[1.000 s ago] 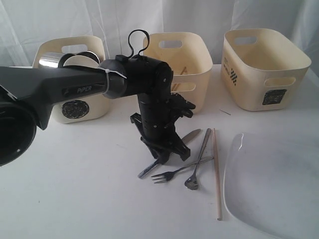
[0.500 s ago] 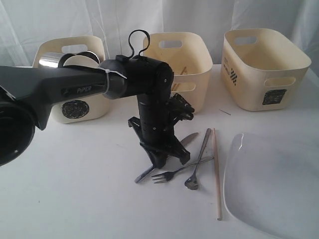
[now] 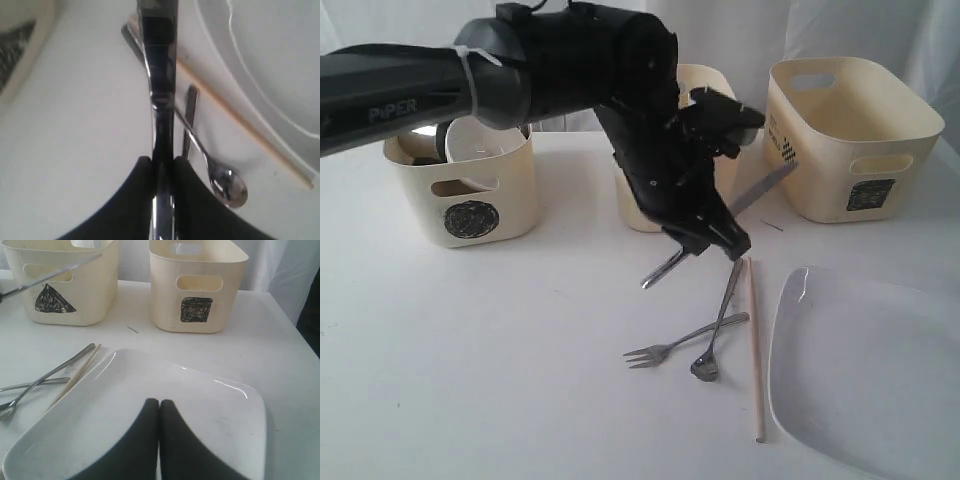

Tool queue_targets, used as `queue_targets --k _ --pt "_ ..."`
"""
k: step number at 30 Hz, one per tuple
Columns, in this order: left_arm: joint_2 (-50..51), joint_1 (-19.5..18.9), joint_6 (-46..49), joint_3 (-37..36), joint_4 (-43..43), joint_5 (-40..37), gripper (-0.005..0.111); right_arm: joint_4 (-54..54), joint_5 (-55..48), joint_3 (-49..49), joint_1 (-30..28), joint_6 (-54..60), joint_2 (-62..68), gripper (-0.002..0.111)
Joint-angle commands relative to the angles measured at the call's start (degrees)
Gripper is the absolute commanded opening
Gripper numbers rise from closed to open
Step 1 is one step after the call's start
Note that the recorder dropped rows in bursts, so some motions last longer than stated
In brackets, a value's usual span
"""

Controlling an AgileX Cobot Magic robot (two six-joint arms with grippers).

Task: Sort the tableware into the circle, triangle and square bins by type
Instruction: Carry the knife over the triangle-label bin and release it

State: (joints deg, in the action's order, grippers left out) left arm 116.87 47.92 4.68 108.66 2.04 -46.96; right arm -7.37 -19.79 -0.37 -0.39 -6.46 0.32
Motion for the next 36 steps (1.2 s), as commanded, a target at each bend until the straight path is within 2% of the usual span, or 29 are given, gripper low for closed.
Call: queue_targets --k 1,8,12,22,36 --pt "-3.36 0.76 3.17 0.12 0.85 9.68 0.0 0.08 0.14 0.37 -0.18 0.27 -0.32 0.0" --pt "-3.29 0.76 13.54 0.12 0.33 24.66 0.0 0.08 0.14 0.37 -0.18 0.27 -0.32 0.0" --pt "-2.53 0.02 14.86 0.12 -3.05 33.26 0.0 0.08 0.14 0.37 -0.18 0.27 -0.32 0.0" --pt "-0.09 -4.47 16.1 0.12 -3.87 37.54 0.0 0.08 0.14 0.37 -0.18 0.27 -0.32 0.0" --pt "3.69 -5.71 18.14 0.12 -4.31 48.66 0.0 0.08 0.14 0.37 -0.18 0.27 -0.32 0.0"
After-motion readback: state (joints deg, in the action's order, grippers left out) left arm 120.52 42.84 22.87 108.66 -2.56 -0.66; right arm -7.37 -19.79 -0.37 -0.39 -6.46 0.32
